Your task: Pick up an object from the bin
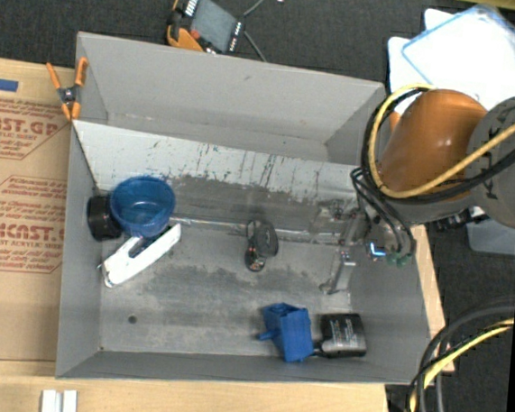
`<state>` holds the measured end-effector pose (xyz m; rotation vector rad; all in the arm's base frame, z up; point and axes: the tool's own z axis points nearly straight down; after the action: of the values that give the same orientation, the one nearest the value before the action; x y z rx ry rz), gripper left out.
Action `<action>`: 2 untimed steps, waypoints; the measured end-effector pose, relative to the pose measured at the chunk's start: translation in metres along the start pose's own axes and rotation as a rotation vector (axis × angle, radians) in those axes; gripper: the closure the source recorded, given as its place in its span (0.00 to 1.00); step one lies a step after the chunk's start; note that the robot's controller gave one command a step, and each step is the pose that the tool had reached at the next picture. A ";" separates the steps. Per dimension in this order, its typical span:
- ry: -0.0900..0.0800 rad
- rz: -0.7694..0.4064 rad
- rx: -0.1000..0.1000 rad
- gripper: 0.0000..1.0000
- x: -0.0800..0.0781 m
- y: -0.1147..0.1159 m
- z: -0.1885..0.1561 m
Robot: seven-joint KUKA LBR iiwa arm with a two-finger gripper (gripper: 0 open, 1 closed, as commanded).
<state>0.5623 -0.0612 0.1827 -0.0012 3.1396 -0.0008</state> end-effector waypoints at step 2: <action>-0.001 -0.005 -0.001 0.00 0.076 0.023 0.046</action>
Offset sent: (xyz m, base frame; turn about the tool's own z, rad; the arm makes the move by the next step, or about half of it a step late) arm -0.0763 0.0223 -0.0426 -0.0047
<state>0.4868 -0.0383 0.1368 -0.0089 3.1383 0.0009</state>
